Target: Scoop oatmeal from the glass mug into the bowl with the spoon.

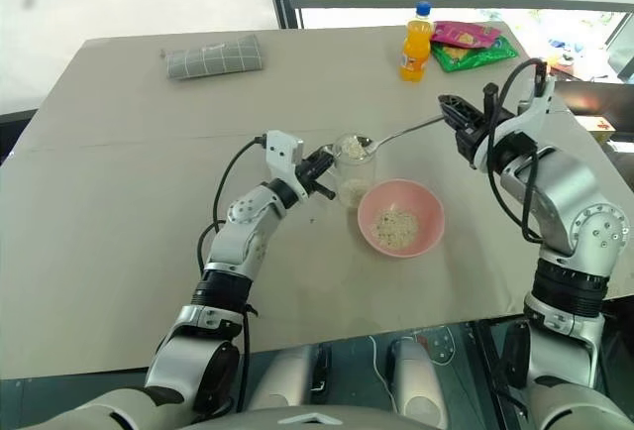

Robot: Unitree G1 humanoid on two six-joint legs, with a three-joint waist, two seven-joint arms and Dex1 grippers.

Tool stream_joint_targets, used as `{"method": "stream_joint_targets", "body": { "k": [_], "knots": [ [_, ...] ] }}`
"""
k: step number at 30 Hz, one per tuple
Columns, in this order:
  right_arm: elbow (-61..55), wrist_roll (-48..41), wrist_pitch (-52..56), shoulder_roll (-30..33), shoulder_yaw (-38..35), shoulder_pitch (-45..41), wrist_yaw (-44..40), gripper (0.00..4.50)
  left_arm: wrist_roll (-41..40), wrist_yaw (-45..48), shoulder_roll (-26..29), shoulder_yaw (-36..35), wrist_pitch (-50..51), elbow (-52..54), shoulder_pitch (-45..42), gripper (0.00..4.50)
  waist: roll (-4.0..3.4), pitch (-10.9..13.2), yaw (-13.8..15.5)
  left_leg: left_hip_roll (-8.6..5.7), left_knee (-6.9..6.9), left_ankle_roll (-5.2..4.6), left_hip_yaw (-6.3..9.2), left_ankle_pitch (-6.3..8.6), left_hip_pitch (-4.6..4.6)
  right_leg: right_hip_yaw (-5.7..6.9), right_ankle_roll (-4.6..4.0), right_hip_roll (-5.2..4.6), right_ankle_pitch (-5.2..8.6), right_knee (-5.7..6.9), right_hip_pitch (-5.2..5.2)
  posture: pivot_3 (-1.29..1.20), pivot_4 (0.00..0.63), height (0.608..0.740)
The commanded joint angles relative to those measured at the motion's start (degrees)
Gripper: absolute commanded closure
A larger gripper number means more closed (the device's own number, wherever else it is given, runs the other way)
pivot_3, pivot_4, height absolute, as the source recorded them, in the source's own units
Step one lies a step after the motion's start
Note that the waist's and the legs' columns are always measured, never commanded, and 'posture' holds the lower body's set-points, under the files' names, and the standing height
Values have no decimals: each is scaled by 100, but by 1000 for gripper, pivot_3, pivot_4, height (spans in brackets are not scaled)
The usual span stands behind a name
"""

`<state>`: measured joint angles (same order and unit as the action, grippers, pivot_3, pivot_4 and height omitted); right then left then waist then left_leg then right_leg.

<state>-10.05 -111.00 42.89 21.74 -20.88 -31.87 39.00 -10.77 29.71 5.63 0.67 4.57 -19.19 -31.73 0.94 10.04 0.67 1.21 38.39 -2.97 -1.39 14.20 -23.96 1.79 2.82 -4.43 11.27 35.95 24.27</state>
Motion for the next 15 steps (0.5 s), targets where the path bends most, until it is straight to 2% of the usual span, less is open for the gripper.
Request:
{"method": "stream_joint_targets", "body": {
  "k": [1, 15],
  "knots": [
    [-219, -143, -228, 57, 37, 19, -69, 4500, -64, 50, -36, -1, -180, 81, -151, 4471, 0, 0, 3, 0, 0, 0, 0, 0, 0, -1, 0, 0, 0, 0, 0, 0, 150, 740],
    [-517, -200, -323, -40, -196, 186, -159, 4500, -9, 143, 43, 9, -270, -117, -230, 4471, 0, 0, 5, 0, 0, 0, 0, 0, 0, -2, 0, 0, 0, -1, 0, 0, 150, 740]
  ]
}}
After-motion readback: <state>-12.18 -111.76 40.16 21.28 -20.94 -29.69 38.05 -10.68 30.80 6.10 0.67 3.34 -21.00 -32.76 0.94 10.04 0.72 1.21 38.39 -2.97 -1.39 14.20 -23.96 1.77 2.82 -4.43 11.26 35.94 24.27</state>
